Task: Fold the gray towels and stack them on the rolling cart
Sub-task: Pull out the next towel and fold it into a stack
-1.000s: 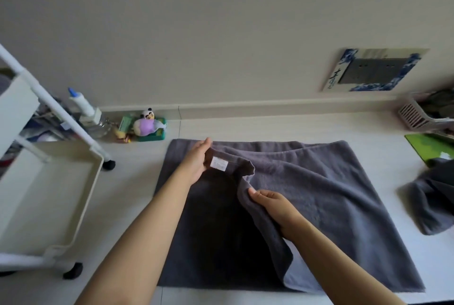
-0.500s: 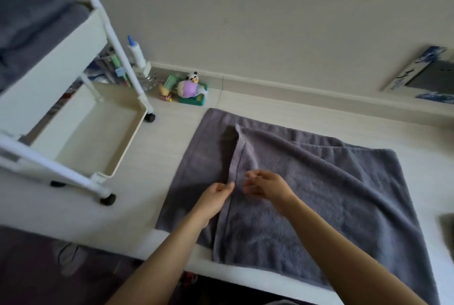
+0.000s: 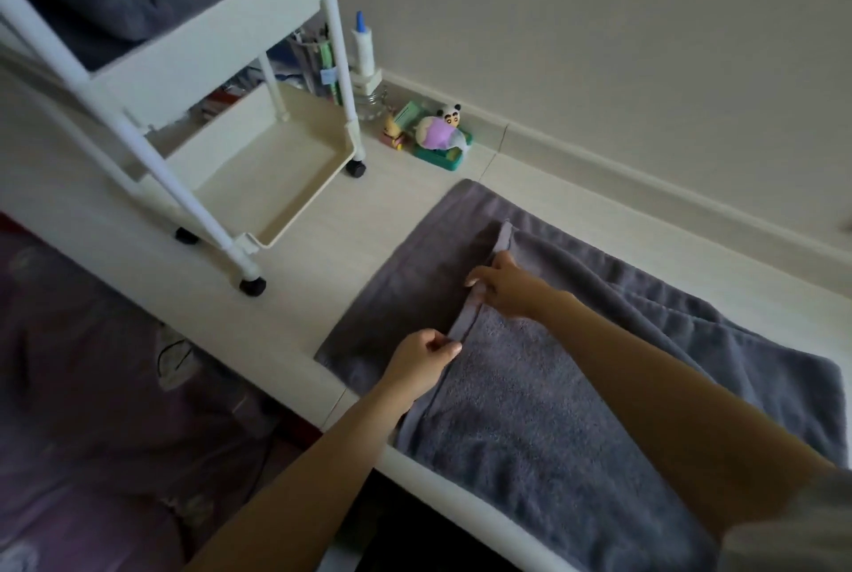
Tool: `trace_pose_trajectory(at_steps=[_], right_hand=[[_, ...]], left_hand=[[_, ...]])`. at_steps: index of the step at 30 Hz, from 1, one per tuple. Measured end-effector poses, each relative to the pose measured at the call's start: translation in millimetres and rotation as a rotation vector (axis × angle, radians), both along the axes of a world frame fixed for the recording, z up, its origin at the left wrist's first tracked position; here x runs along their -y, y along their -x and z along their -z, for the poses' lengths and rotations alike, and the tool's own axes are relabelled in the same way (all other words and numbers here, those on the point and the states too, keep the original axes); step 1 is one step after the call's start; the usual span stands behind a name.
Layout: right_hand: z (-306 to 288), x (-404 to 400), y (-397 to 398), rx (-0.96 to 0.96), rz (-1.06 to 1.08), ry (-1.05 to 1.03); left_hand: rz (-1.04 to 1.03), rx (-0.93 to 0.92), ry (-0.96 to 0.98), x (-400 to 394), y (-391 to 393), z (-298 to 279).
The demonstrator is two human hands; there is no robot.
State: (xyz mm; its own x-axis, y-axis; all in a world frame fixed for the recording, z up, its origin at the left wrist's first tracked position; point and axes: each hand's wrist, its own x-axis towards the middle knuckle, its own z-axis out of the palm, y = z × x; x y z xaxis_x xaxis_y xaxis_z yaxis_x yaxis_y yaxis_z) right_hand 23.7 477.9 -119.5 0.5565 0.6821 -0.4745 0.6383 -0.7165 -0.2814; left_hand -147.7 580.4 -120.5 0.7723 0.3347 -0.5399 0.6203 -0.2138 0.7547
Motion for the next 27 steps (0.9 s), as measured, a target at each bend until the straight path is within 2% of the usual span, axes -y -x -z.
trace_pose_trajectory(at_steps=[4, 9, 11, 14, 16, 17, 19, 21, 24, 27], right_hand=[[-11, 8, -6, 0.151, -0.095, 0.067], [-30, 25, -24, 0.219, -0.104, 0.000], [-50, 27, -33, 0.217, -0.047, -0.115], [-85, 24, -51, 0.186, -0.022, -0.505], [-102, 13, -60, 0.169, -0.032, -0.625], [-106, 2, -60, 0.183, -0.033, -0.613], [-101, -30, -56, 0.242, -0.091, -0.560], [-75, -59, -52, 0.214, -0.132, -0.456], [-24, -89, -50, 0.066, -0.080, -0.260], [-1, -102, -51, 0.078, 0.026, -0.237]], left_hand=[[-0.044, -0.027, 0.037, 10, 12, -4], [-0.016, -0.068, 0.266, 4, 32, -19], [-0.040, 0.000, 0.309, -2, 33, -34], [-0.090, 0.092, 0.337, -15, 32, -62], [-0.140, 0.130, 0.361, -29, 30, -79], [-0.146, 0.148, 0.294, -39, 30, -82], [-0.089, 0.140, 0.023, -65, 27, -69], [-0.051, 0.045, -0.208, -85, 26, -45], [-0.038, -0.073, -0.397, -98, 24, -9], [-0.095, -0.055, -0.542, -97, 22, 10]])
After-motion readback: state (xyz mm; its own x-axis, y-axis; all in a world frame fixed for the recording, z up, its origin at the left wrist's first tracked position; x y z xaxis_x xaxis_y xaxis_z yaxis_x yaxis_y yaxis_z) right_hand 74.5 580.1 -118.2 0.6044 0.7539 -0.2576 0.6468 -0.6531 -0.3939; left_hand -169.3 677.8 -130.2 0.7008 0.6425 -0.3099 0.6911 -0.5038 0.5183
